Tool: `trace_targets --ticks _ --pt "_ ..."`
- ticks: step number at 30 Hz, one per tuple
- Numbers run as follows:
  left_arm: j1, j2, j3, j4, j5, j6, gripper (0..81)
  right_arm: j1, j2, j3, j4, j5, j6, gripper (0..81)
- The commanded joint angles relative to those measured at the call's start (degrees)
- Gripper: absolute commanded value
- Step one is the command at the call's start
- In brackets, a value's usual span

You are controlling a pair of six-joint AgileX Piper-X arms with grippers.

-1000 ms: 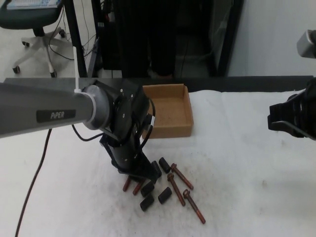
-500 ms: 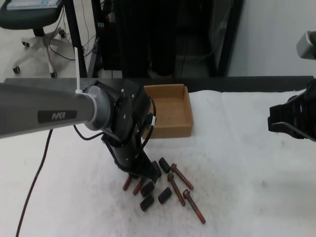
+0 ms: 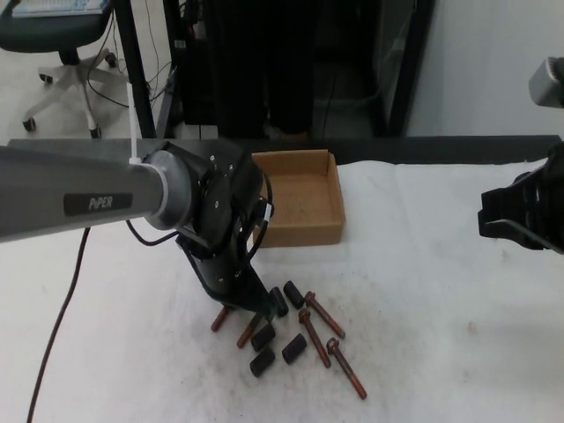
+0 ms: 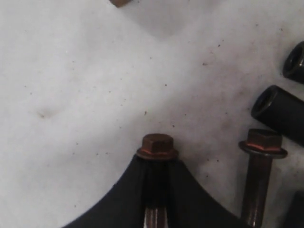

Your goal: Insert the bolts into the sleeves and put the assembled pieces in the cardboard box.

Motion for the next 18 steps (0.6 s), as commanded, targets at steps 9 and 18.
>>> trace_targets --ticks 9,18 --pt "3.1 -14.2 -1.7 0.1 -2.2 -3.0 0.0 0.9 0.8 -0.5 -2.3 -16.3 -0.5 0.3" --pt "7.7 -41.5 9.3 -4.4 0.5 -5.8 0.0 13.2 5.9 -0.5 -9.8 -9.0 -12.2 0.3"
